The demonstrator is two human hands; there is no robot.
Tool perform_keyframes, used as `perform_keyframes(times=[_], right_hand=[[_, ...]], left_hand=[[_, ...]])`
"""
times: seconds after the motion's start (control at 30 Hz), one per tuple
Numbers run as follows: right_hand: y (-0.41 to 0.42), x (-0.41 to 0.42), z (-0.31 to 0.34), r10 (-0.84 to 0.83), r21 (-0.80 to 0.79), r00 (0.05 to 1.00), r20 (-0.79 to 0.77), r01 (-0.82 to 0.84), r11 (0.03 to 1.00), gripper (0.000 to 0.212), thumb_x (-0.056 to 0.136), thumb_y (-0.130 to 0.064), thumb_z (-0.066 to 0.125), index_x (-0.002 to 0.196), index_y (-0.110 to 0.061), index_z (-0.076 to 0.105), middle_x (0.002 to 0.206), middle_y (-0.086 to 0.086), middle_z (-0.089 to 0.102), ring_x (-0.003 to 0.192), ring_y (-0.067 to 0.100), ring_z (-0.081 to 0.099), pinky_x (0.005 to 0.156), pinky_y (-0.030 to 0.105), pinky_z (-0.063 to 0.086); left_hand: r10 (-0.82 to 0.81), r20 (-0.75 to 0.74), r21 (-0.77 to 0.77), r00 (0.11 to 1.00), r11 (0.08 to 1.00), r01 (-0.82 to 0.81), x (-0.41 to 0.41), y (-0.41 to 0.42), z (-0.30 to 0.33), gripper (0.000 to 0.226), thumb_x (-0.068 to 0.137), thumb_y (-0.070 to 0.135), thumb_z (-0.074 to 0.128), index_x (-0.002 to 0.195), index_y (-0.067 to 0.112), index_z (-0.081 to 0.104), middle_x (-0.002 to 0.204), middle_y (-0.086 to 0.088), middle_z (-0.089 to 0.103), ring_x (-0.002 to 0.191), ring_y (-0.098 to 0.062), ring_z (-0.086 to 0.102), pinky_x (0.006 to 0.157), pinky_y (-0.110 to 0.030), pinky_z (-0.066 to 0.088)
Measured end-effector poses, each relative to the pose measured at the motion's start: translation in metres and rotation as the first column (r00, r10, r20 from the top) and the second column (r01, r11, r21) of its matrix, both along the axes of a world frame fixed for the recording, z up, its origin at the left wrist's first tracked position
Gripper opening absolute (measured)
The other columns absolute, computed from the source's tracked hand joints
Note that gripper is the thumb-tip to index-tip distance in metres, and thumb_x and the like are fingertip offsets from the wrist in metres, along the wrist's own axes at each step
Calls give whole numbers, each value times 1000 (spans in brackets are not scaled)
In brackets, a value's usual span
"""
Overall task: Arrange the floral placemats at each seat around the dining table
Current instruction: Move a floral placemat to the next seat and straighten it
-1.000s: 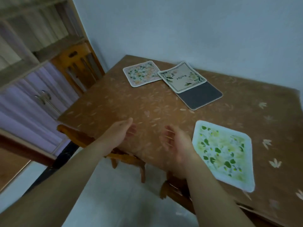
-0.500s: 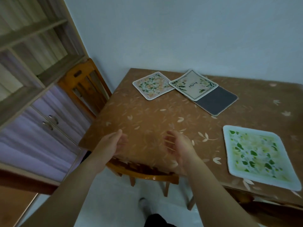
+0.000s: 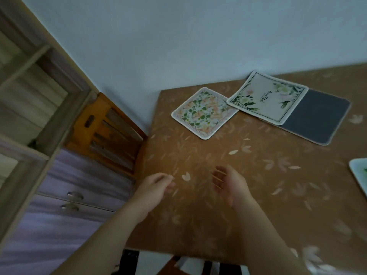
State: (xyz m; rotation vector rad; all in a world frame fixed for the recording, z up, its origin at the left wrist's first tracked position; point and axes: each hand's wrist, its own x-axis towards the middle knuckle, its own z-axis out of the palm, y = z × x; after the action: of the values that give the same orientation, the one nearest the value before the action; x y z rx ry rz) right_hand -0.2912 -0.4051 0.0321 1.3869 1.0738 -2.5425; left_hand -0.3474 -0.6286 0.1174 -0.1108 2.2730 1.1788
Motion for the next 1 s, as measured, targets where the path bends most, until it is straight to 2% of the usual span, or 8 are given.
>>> perform_keyframes(times=[0.17,0.3,0.43,0.6,0.73,0.8,0.87,1.0], right_hand=[[-12,-14,-16,-80,-43,996,34,81,996,26,98,-28,57,110,-9,71,80,4,82,71,21,73,68,34,54],[0,-8,-21,-231,-25,972,35,232,972,25,100,-24,55,111,-7,69,76,4,81,76,23,73,67,35,56],[1,6,-27,-373,37,925,65,372,928,28,103,-26,54,117,-8,69,100,12,82,99,31,74,84,41,56],[-37,3,-24,-496,21,863,99,496,868,30,106,-30,52,121,-10,68,116,16,79,108,33,73,80,42,53],[-83,-17,-19,-605,16,787,122,608,794,30,105,-30,54,123,-10,68,116,16,79,110,36,72,98,49,54],[-106,-21,-19,-639,20,756,142,644,765,31,104,-31,54,124,-11,68,114,14,81,109,34,74,96,48,55],[-126,-20,-18,-662,15,735,146,667,745,31,103,-32,57,124,-12,69,114,12,81,106,31,76,89,45,55],[-149,-13,-14,-704,68,692,158,704,707,33,101,-31,59,126,-11,69,114,12,81,102,29,78,92,46,56]], left_hand=[[20,256,66,967,997,-38,-71,45,-21,26,101,32,55,113,14,69,103,-4,79,94,-21,75,73,-31,60],[-1,434,148,901,986,-71,-124,87,-51,35,102,34,51,120,7,64,112,-11,75,105,-27,70,94,-42,53],[-12,539,224,842,966,-130,-178,122,-94,46,103,33,47,137,2,49,127,-14,65,111,-28,64,96,-41,49],[36,652,263,758,927,-269,-237,157,-148,62,102,34,49,152,1,30,149,-18,48,133,-29,51,108,-40,41],[8,705,245,710,936,-254,-262,175,-167,51,101,35,52,140,2,46,124,-13,58,121,-24,57,99,-34,46],[13,710,214,704,948,-234,-267,178,-169,35,101,31,55,126,6,56,103,-7,58,104,-19,60,86,-28,50],[7,689,218,725,952,-217,-270,178,-170,21,101,21,56,119,10,62,97,-4,59,103,-16,63,80,-25,51],[15,692,262,722,926,-270,-273,172,-165,31,96,10,64,127,3,62,93,-5,66,85,-13,67,66,-22,58]])
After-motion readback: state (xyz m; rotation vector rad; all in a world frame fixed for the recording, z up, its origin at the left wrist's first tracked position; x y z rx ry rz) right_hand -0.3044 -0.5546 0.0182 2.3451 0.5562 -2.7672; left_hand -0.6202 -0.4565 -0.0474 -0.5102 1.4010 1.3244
